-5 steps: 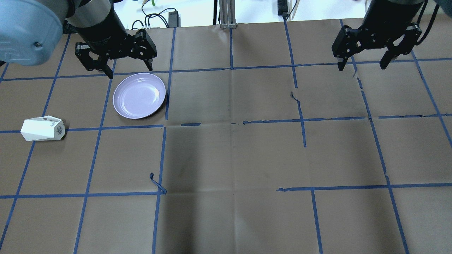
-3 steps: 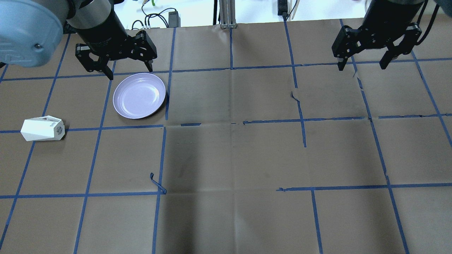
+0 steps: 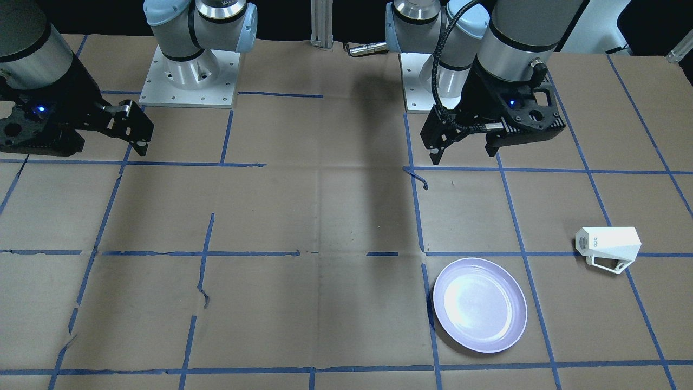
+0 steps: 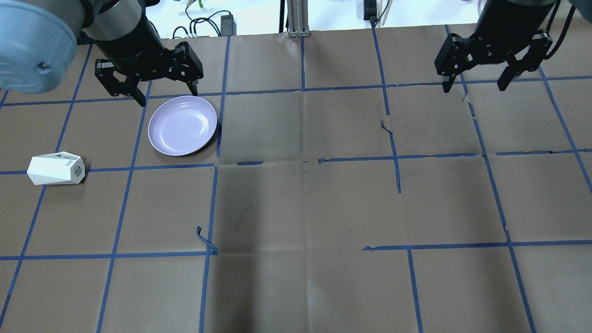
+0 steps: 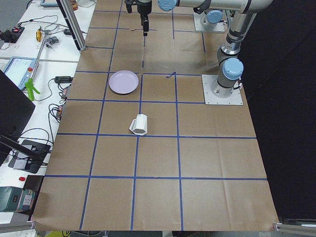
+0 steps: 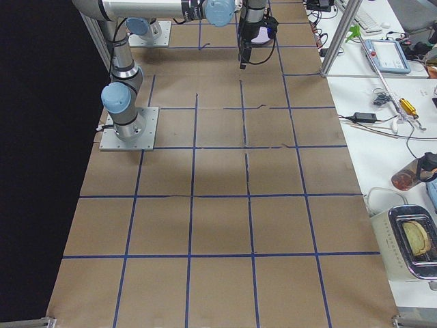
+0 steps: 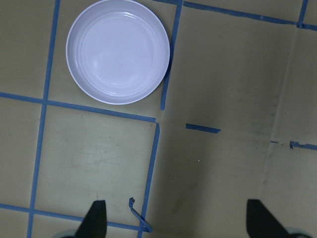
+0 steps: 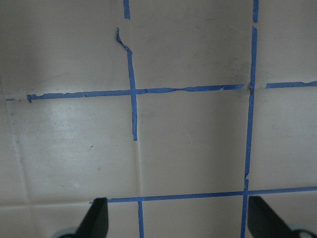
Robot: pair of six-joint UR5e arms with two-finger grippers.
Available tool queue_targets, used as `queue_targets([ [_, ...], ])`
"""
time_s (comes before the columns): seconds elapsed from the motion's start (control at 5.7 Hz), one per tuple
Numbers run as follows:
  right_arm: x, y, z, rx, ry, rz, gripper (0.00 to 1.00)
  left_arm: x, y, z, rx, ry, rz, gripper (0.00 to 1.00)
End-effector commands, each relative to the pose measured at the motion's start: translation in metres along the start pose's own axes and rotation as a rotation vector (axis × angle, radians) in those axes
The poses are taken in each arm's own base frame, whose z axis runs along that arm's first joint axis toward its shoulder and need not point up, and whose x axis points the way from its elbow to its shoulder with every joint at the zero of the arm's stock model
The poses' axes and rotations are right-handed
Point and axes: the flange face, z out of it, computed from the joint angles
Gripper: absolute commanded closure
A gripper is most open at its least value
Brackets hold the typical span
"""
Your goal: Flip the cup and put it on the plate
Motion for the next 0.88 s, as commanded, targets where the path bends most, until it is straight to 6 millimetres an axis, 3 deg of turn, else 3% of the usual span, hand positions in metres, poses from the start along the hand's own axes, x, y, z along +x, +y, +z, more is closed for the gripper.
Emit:
queue_targets([
  [0.0, 0.000, 0.000, 0.000, 0.000, 0.000, 0.000, 0.00, -0.076, -0.035, -0.002, 0.009, 0.007, 0.046, 0.01],
  [0.35, 0.000, 0.000, 0.000, 0.000, 0.000, 0.000, 0.00, -0.249, -0.069, 0.021, -0.024, 0.001, 0.138, 0.01],
  [0.7, 0.000, 0.000, 0.000, 0.000, 0.000, 0.000, 0.00, -0.450, -0.083, 0.041, -0.016, 0.031, 0.225, 0.01],
])
